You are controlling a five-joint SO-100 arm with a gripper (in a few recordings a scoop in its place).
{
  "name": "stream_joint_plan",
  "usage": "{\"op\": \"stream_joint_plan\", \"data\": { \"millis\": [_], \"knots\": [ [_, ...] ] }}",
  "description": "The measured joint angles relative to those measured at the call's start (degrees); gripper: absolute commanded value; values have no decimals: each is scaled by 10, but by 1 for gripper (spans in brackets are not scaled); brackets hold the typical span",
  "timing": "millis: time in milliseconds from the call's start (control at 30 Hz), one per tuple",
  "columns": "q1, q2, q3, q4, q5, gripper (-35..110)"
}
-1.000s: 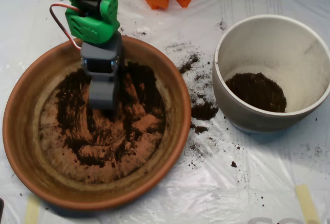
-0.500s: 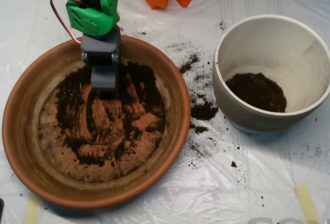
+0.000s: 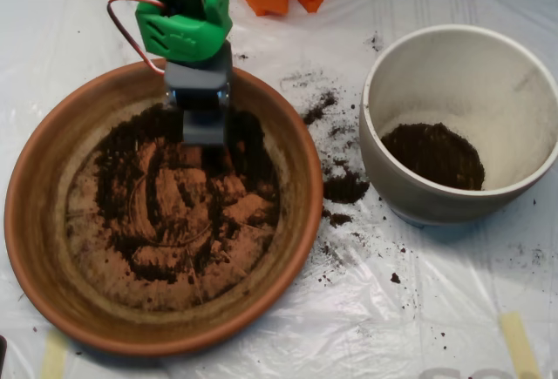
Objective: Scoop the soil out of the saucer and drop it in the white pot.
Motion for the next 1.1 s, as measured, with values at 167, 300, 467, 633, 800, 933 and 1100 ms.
{"op": "stream_joint_plan", "data": {
  "millis": [167, 300, 467, 633, 800, 933, 1100],
  "knots": [
    [-39, 71, -19, 31, 59, -1],
    [-77, 122, -53, 58, 90, -1],
    [-136, 160, -112, 100, 96, -1],
    [-202, 160, -196, 152, 79, -1],
    [-263, 119, -344, 219, 76, -1],
    [-326, 34, -494, 287, 70, -1],
    [-419, -54, -611, 336, 58, 1]
  ]
}}
